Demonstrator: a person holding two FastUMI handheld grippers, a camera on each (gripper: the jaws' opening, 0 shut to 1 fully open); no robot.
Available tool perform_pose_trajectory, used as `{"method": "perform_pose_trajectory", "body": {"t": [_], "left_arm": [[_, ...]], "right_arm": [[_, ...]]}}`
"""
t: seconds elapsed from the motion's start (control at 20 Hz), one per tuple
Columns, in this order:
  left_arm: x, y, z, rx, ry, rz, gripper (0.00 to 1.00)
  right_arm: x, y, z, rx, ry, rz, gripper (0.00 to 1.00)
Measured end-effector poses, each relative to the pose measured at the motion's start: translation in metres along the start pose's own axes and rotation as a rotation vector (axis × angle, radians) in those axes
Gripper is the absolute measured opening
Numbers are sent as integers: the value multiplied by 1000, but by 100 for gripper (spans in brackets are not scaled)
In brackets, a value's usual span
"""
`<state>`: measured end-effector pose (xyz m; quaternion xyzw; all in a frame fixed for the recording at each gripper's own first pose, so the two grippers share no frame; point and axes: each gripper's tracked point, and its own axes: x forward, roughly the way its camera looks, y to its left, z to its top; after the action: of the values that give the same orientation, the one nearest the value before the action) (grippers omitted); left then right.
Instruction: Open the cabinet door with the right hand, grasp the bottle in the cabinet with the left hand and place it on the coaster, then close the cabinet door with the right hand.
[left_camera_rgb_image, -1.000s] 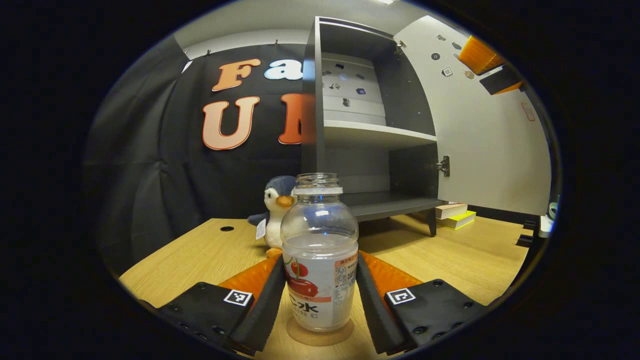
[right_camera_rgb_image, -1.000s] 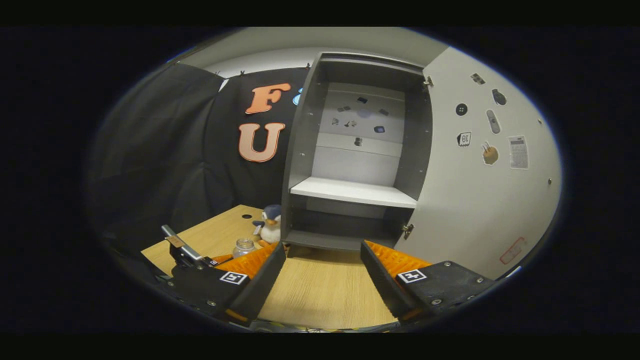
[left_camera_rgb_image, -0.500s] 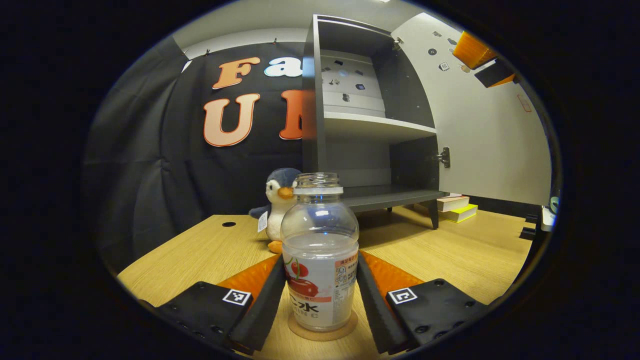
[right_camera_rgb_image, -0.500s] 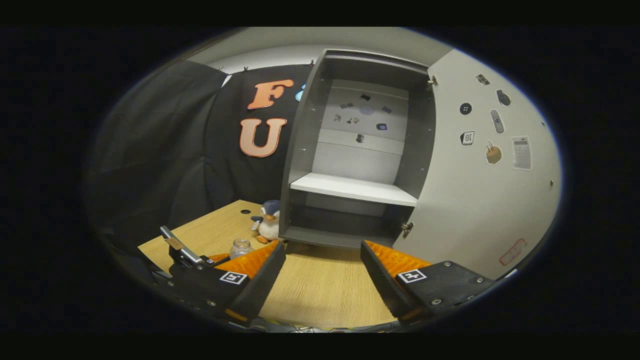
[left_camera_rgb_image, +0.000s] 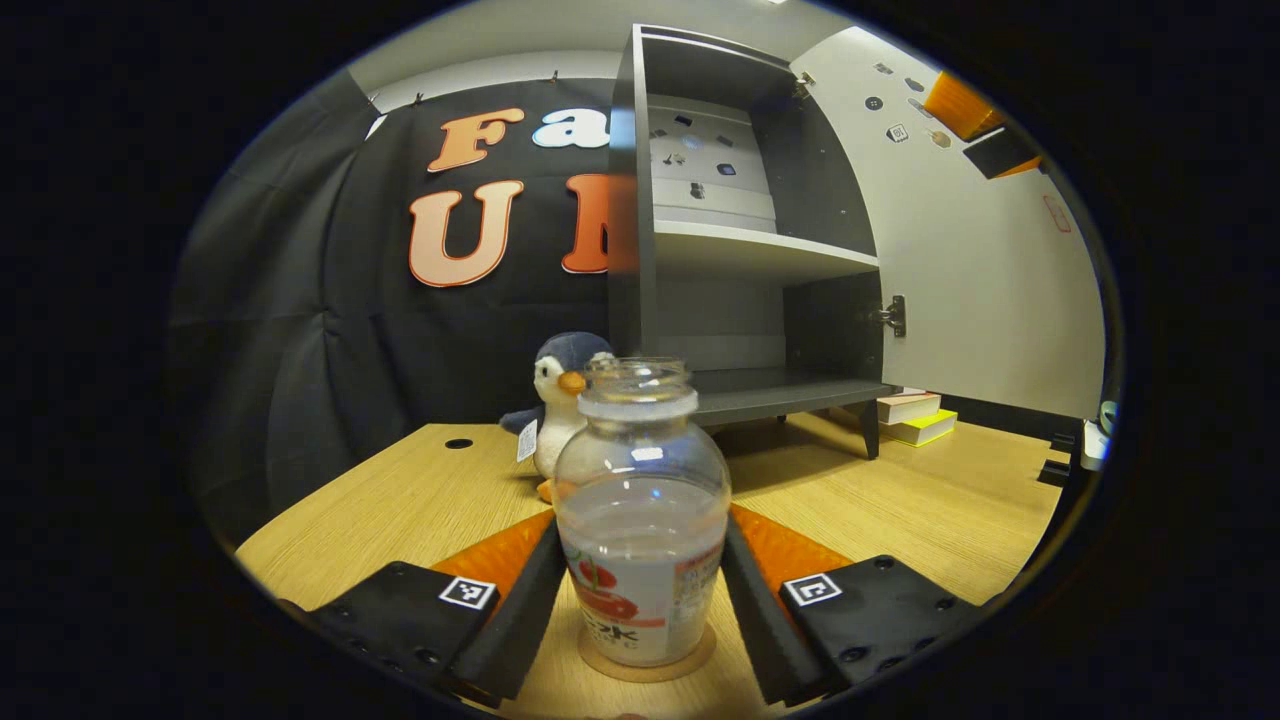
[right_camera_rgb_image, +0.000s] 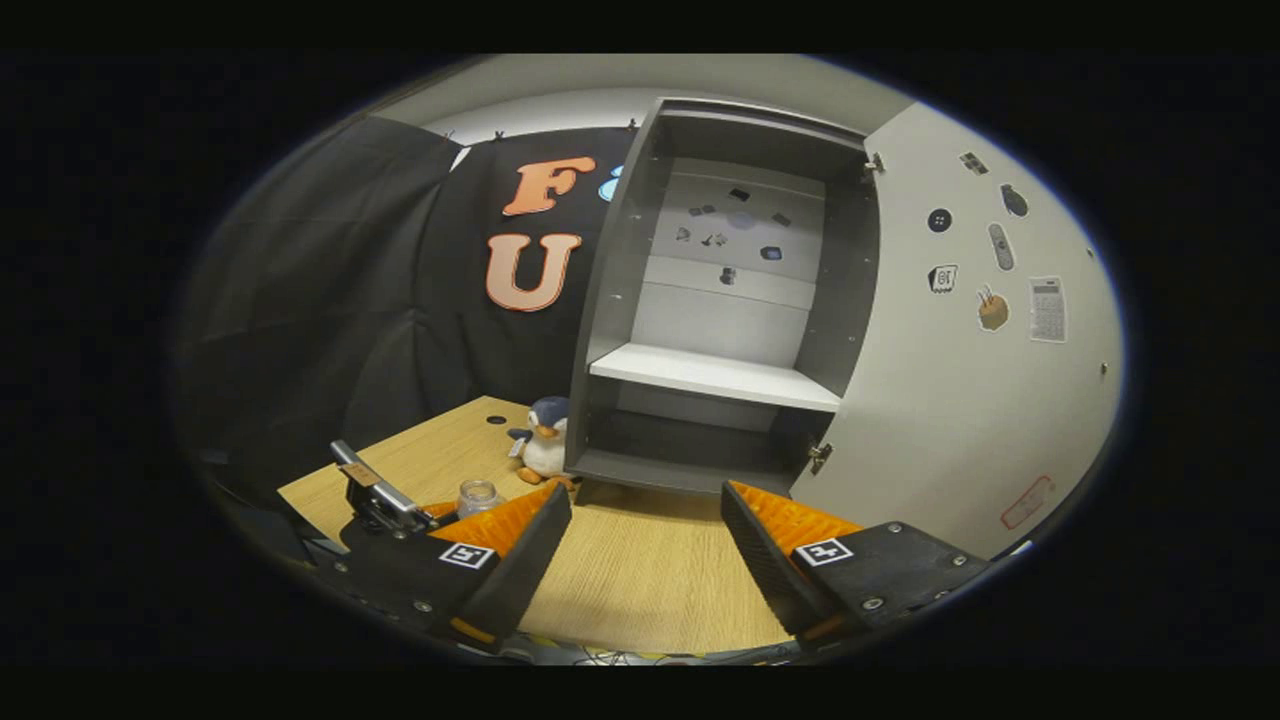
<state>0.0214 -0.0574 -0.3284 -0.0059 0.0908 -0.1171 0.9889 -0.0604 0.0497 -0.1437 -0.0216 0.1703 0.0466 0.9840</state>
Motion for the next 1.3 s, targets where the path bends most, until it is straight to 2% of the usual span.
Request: {"method": "perform_pose_trajectory", "body": {"t": [0.1,0.6,1.05,1.3], "left_arm": [[2,3,0,-2,13,5,95],[16,6,44,5,-15,12,95],[18,-6,119,21,-103,19,95],[9,-21,159,-18,-113,20,95]], "right_arm": [[-1,1,2,-2,-4,1,94],[-22,-5,16,7,-52,-2,94],[-62,-59,41,46,-150,-97,94],[-97,-98,57,60,-198,-135,93]]}}
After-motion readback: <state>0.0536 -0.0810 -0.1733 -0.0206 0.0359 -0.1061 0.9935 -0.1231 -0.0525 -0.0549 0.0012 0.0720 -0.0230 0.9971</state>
